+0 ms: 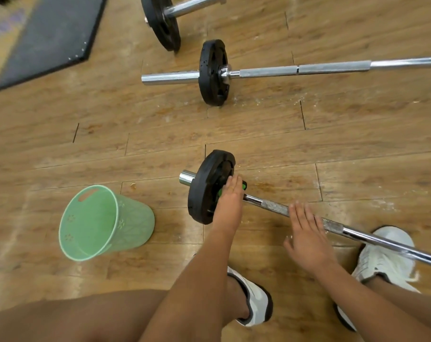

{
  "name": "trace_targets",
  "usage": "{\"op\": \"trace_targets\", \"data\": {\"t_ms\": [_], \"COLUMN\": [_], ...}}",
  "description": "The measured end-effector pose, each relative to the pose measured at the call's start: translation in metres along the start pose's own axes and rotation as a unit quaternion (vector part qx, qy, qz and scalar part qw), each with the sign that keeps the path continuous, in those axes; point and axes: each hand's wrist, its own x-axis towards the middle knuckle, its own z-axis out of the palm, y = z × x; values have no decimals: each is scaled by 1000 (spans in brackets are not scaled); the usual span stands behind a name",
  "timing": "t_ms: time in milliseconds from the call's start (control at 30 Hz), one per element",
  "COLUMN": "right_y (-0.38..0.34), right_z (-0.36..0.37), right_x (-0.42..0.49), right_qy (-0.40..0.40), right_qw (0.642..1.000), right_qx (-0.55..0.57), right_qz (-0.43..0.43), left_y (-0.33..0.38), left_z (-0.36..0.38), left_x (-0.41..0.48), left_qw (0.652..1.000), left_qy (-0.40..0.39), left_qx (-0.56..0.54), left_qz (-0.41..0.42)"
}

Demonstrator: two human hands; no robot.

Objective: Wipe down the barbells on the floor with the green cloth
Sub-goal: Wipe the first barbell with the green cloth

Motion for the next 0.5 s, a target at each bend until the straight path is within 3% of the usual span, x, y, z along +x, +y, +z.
{"op": "trace_targets", "data": {"t_ms": [100,300,500], "right_y": [1,3,9], "right_z": [4,-2,-8], "right_x": [2,11,25], "right_qy": [7,13,36], "right_qw": [1000,1000,999], "right_qx": [2,9,11], "right_qz": [0,1,5], "left_y": [-3,12,9], "left_z": [-1,6,1], "left_x": [13,-13,37], "left_qw": [1000,997,999], "left_qy": [-18,26,11], "left_qx": [-13,-44,-35], "left_qz": [3,-51,-5]}}
